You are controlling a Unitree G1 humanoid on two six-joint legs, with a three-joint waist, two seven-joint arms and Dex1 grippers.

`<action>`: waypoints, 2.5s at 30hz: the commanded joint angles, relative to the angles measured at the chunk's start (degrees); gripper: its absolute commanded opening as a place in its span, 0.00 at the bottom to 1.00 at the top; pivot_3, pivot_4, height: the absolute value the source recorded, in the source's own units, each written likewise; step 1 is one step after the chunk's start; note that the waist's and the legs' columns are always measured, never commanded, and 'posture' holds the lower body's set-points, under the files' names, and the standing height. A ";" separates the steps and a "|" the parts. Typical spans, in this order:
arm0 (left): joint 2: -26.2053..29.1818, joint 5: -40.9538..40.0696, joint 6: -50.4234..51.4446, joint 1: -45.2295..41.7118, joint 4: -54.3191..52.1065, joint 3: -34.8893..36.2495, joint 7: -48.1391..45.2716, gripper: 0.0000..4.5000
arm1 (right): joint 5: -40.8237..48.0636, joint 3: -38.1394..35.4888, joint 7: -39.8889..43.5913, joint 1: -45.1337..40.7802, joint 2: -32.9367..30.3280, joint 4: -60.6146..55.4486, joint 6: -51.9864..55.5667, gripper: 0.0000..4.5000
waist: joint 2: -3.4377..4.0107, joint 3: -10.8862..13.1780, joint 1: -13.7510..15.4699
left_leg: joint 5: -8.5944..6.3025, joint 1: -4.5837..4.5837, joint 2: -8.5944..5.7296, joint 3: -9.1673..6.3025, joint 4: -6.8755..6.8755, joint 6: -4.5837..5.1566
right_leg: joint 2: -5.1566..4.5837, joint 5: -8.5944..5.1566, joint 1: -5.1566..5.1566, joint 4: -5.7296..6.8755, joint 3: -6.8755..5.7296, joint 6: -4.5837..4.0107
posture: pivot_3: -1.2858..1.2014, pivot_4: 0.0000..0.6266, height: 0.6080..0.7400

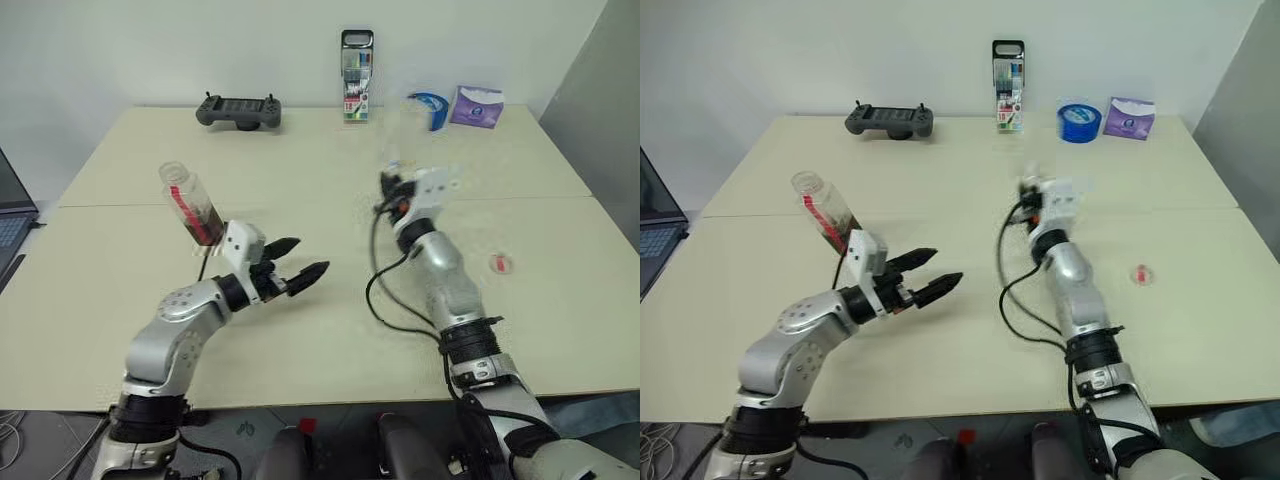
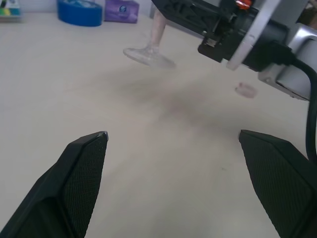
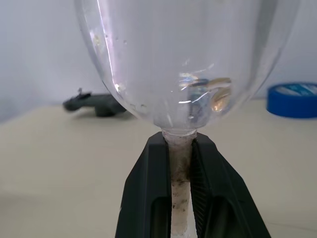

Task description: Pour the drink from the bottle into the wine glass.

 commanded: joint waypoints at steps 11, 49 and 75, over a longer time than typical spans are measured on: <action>9.25 -10.13 5.66 10.83 -15.33 13.84 1.20 1.00 | -6.34 1.64 3.43 -1.22 3.47 20.79 -18.10 0.05 | -0.10 0.03 0.37 | 0.01 0.04 0.00 0.00 0.05 -0.17 | -0.04 0.05 0.10 -0.07 0.05 -0.09 | 0.52 0.24 1.00; -3.61 5.68 -19.30 13.28 6.81 16.59 15.60 1.00 | -3.79 1.52 15.12 21.20 -7.57 -30.73 17.51 1.00 | -0.11 0.02 1.42 | -0.06 0.61 0.10 -0.06 -0.01 -0.25 | 0.01 0.03 0.65 -0.18 0.02 -0.10 | 0.52 0.24 1.00; -3.39 15.00 -11.28 -10.63 11.67 13.32 31.33 1.00 | 38.34 -14.17 31.50 -24.12 -33.29 -41.56 64.00 1.00 | -0.26 0.10 1.63 | -0.15 0.39 0.04 -0.06 0.10 -0.08 | -0.06 0.03 0.64 -0.40 -0.20 -0.08 | 0.52 0.24 1.00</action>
